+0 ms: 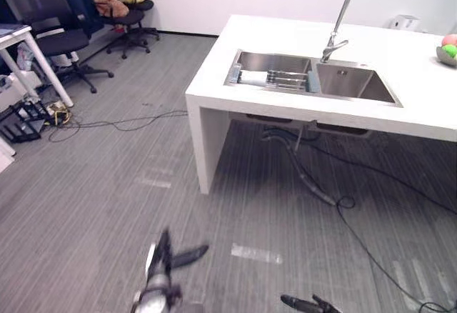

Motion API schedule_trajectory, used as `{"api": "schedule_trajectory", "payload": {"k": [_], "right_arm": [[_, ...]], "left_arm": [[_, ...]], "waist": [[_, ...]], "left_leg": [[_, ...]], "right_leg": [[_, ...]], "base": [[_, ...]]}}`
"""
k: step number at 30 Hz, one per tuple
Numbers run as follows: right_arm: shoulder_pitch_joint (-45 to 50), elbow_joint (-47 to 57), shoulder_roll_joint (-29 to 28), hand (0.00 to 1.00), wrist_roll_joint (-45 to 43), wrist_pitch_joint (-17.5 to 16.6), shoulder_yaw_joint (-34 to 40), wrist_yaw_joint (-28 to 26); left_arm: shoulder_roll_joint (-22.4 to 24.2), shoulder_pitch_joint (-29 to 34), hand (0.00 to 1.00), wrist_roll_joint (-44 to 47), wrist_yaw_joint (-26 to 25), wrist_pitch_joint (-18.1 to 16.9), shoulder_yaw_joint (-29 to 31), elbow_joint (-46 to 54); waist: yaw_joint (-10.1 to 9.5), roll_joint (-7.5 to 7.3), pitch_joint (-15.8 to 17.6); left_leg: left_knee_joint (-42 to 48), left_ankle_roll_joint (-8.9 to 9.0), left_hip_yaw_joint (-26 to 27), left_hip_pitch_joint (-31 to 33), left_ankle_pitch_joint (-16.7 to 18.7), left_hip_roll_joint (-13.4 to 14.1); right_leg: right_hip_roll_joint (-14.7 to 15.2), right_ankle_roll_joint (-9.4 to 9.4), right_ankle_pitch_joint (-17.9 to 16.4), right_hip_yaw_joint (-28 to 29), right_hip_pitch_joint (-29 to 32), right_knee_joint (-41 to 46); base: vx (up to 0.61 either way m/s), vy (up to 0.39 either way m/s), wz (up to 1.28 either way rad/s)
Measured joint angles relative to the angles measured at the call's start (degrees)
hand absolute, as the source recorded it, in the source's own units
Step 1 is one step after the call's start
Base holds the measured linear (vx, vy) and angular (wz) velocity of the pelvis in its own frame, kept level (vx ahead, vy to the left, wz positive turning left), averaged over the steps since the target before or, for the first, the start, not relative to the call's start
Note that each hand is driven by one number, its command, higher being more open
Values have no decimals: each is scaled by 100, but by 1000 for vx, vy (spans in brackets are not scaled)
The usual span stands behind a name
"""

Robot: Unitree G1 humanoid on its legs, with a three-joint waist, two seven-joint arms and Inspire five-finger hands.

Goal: Walk over to the sink, pick up the cup, carry it to the dishwasher, place the cup inside the dishwasher, then close the dishwasher door

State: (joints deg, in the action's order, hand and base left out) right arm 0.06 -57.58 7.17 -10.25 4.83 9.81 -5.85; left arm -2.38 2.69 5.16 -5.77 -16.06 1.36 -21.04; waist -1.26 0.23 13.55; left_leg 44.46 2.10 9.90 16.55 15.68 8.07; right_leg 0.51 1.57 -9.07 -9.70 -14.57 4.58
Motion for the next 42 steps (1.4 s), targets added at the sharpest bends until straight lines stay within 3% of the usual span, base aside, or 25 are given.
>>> {"api": "schedule_trajectory", "payload": {"k": [1,2,3,4,5,6,9,10,12,13,14,16,17,19,20,21,22,23,24,27,31,34,37,39,42], "right_arm": [[-52,14,19,100,1,-37,-76,3],[-67,121,90,100,-9,-133,-267,5],[-73,216,169,100,-118,-246,-435,39],[-80,257,150,100,-168,-290,-498,90],[-131,460,116,100,-260,-333,-593,223],[-192,817,131,100,-366,-403,-582,380],[-88,1380,116,100,-365,-570,-561,583],[96,1680,34,100,-346,-710,-519,565],[484,1903,-261,100,-167,-1022,-324,505],[757,1828,-408,100,-50,-1187,-302,423],[974,1672,-419,100,135,-1364,-296,321],[1348,1275,-383,100,457,-1463,-317,246],[1547,1069,-341,100,553,-1562,-211,154],[1593,785,-405,100,468,-1720,-9,17],[1578,700,-465,100,533,-1971,174,-74],[1580,645,-480,100,572,-2039,188,-89],[1636,512,-531,100,607,-2106,263,-147],[1601,261,-545,100,555,-2133,533,-237],[1585,142,-560,100,533,-2144,867,-250],[1617,31,-523,100,491,-1909,1171,-455],[1614,23,-438,100,499,-1416,1497,-759],[1552,-89,-373,100,499,-1111,1731,-962],[1469,-205,-230,100,523,-880,1740,-1083],[1421,-292,-106,100,520,-783,1739,-1096],[1217,-510,132,100,486,-561,1731,-1098]], "left_arm": [[-1,-104,100,-68,-89,-83,-69,230],[34,-202,100,-206,-267,-278,-201,705],[68,-221,100,-342,-405,-493,-312,1152],[63,-216,100,-424,-446,-619,-330,1286],[51,-258,100,-548,-606,-849,-354,1474],[79,-324,100,-664,-759,-997,-353,1591],[-24,-242,100,-693,-940,-911,-266,1599],[-136,-177,100,-697,-1050,-893,-166,1628],[-319,-116,100,-756,-1274,-894,-43,1898],[-401,-115,100,-824,-1489,-901,10,2279],[-443,-143,100,-969,-1717,-938,43,2645],[-507,-233,100,-1260,-2014,-1034,-97,2948],[-633,-415,100,-1431,-2130,-1059,-217,3108],[-838,-759,100,-1568,-2184,-998,-305,3134],[-1033,-1154,100,-1616,-2181,-831,-325,3021],[-1109,-1351,100,-1644,-2173,-763,-350,2914],[-1229,-1553,100,-1642,-2146,-626,-410,2800],[-1091,-1608,100,-1684,-2094,-469,-467,2667],[-949,-1655,100,-1710,-1931,-238,-596,2639],[-664,-1686,100,-1890,-1558,-51,-972,2541],[-560,-1644,100,-2361,-1106,458,-1243,2586],[-728,-1632,100,-2677,-793,937,-1327,2576],[-1005,-1637,100,-2875,-515,1166,-1327,2569],[-1087,-1691,100,-2941,-382,1169,-1328,2574],[-1449,-1907,100,-3210,-173,1263,-1325,2593]], "waist": [[-8,7,3],[-33,79,-19],[-108,323,-67],[-189,375,-112],[-255,290,-219],[-224,249,-234],[-166,136,-240],[-108,7,-260],[27,-238,-318],[78,-407,-368],[143,-493,-406],[261,-427,-470],[353,-402,-491],[467,-337,-508],[611,-291,-513],[640,-308,-525],[685,-412,-591],[744,-173,-651],[731,-32,-717],[655,31,-739],[611,243,-984],[542,296,-1010],[560,293,-970],[577,325,-1003],[529,463,-1062]], "left_leg": [[-606,18,78,75,-126,-73],[-1994,97,126,134,-656,-156],[-2782,155,-34,121,-1511,-111],[-2641,77,-67,69,-1876,-137],[-2008,-141,-141,277,-1742,-284],[-1430,-394,-140,514,-1240,-398],[-1235,-661,-19,163,-876,-617],[-1369,-705,54,-186,-738,-708],[-1909,-670,13,-850,-632,-830],[-2318,-643,7,-1264,-540,-904],[-2445,-630,49,-1641,-353,-918],[-2817,-537,103,-2260,-193,-824],[-3057,-382,123,-2561,-223,-741],[-3289,-271,135,-2835,-213,-543],[-3300,-73,157,-3014,-103,-282],[-3271,49,165,-3111,-28,-190],[-3193,247,163,-3235,105,-125],[-3108,354,192,-3385,252,150],[-3138,388,185,-3282,202,201],[-3343,336,416,-3051,-68,196],[-3479,369,494,-3125,-71,327],[-3205,361,512,-3054,-75,333],[-2308,161,509,-2697,-194,403],[-2506,102,507,-2736,-272,382],[-3613,237,565,-3020,-708,209]], "right_leg": [[73,-67,-103,70,-86,-1],[124,-182,-363,250,-303,-44],[14,-249,-605,518,-586,-151],[11,-219,-725,758,-715,-173],[103,-71,-1038,1186,-711,-34],[218,-43,-1230,1314,-591,372],[436,-395,-1033,1518,-351,1602],[473,-674,-680,1481,-214,2293],[507,-1487,368,1365,175,3483],[738,-1588,767,1170,705,4650],[1128,-1076,494,753,1320,5823],[1547,-481,111,201,2024,6426],[1638,-365,-76,1,2531,6198],[1546,-329,-294,-401,3011,5235],[1227,-228,-235,-880,3064,3555],[1039,-131,-40,-968,3002,2774],[833,95,696,-898,2834,1584],[515,245,1240,-879,2627,1392],[405,229,1194,-637,2607,1382],[321,-15,830,-292,2398,1462],[168,19,621,-331,2328,1378],[147,-28,480,-309,2271,1316],[237,-58,541,-423,1873,976],[259,-56,576,-587,1742,801],[258,-30,741,-653,1760,488]], "base": [[498,171,-73],[528,245,-78],[545,279,-84],[560,319,-77],[576,291,-33],[593,267,-5],[655,219,13],[642,160,9],[621,104,12],[589,8,-17],[460,-38,-25],[396,-60,-19],[457,-91,-7],[515,-165,-8],[569,-249,-14],[680,-335,-5],[597,-296,8],[554,-251,11],[408,-169,7],[164,-89,9],[86,-51,4],[11,-31,0],[12,-43,30],[20,-17,53],[21,12,27]]}}
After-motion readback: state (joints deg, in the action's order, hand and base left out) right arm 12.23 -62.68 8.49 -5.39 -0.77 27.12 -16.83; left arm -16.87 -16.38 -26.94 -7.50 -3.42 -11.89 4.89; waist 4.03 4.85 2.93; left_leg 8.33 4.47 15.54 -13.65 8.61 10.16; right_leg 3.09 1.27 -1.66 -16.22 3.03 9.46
